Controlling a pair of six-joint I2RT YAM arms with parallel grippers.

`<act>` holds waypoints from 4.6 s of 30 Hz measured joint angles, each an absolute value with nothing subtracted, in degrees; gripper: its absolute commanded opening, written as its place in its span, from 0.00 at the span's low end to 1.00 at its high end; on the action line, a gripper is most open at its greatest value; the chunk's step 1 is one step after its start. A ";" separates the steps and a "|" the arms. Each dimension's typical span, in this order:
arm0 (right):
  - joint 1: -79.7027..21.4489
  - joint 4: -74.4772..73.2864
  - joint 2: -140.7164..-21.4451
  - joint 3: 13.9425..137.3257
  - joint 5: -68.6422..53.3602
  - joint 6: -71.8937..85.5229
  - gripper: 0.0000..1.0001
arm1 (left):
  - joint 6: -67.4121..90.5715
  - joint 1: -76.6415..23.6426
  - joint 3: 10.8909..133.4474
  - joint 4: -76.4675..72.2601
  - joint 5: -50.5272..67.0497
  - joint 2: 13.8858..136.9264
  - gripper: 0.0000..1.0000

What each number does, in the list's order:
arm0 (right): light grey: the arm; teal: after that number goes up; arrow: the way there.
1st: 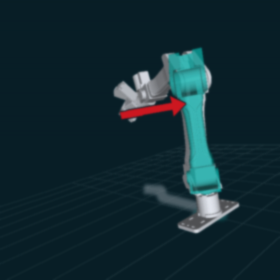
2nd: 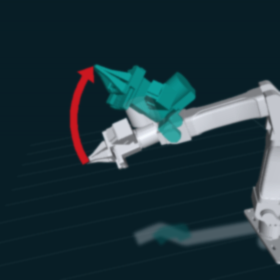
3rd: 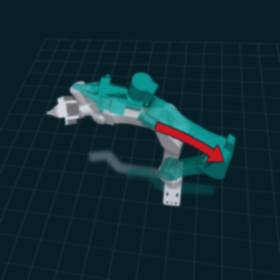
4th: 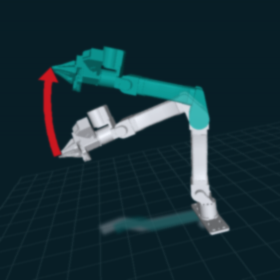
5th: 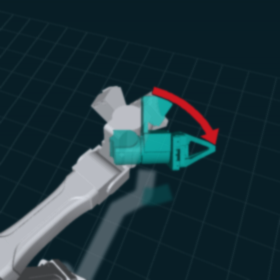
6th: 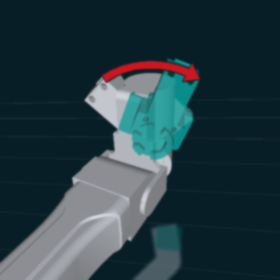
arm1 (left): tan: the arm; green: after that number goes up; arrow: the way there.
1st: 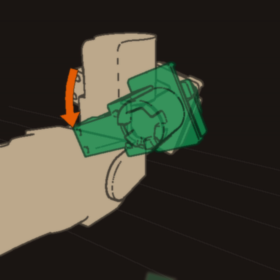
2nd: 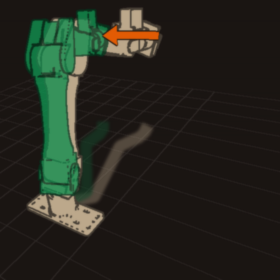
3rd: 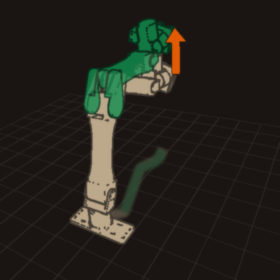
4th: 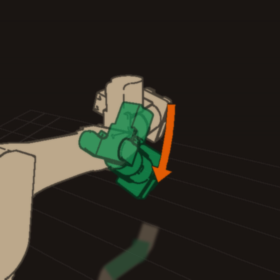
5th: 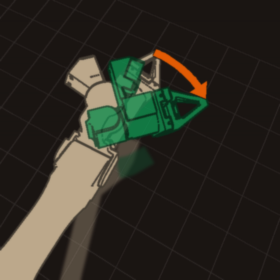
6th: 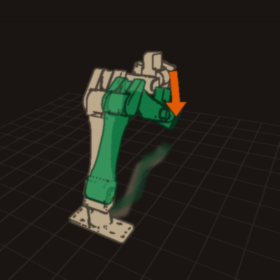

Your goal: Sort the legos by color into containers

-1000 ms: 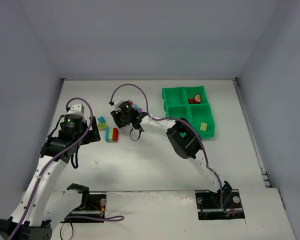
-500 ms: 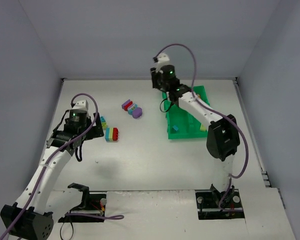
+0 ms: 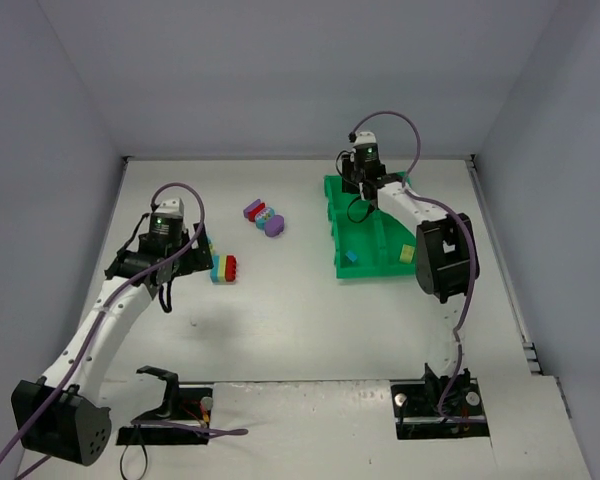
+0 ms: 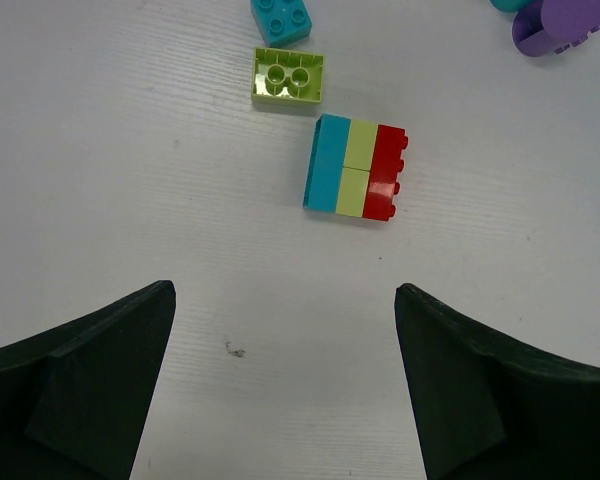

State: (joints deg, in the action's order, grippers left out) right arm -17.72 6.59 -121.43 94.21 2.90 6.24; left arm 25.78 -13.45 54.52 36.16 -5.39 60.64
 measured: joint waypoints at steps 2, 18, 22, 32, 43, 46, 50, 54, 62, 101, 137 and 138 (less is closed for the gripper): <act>-17.74 6.02 -122.54 94.45 2.28 6.37 0.34 | 25.82 -13.45 54.54 35.83 -5.39 61.65 0.84; -18.52 4.69 -119.61 94.39 0.84 6.37 0.59 | 28.73 -13.45 57.06 33.74 -5.17 70.22 0.84; -19.51 4.51 -110.93 88.47 0.75 6.63 0.59 | 30.52 -13.45 59.51 32.67 -6.48 75.09 0.84; -24.77 5.54 -89.76 73.08 0.62 8.80 0.59 | 30.59 -13.32 69.69 30.76 -10.13 93.76 0.84; -25.98 4.10 -80.82 61.04 0.64 11.09 0.59 | 29.95 -11.16 75.57 29.65 -12.36 106.10 0.80; -26.30 3.86 -78.85 60.01 0.64 11.18 0.60 | 29.12 -10.76 75.57 29.28 -12.27 106.43 0.76; -26.33 3.84 -76.90 58.92 0.67 11.38 0.60 | 28.21 -10.35 75.53 27.59 -11.81 107.31 0.63; -26.35 3.62 -76.20 57.74 0.67 11.57 0.60 | 27.22 -10.13 74.98 26.35 -11.38 109.01 0.48; -26.35 3.16 -76.14 56.88 0.64 11.60 0.60 | 26.06 -10.11 74.19 25.50 -10.44 109.36 0.02; -31.64 -4.58 -89.65 82.76 -36.75 29.65 0.56 | -17.12 -32.97 63.00 5.67 24.12 69.49 0.00; -34.37 -4.23 -92.31 81.30 -36.91 25.63 0.00 | -15.40 -33.06 62.96 3.05 25.56 70.83 0.74; -34.04 -4.27 -92.12 80.79 -36.40 25.30 0.00 | -14.98 -33.06 62.94 2.76 25.21 70.83 0.74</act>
State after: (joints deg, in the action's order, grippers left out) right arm -34.04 -4.27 -92.12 80.79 -36.40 25.30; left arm -14.98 -33.06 62.94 2.76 25.21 70.83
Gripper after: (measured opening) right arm 0.001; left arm 0.739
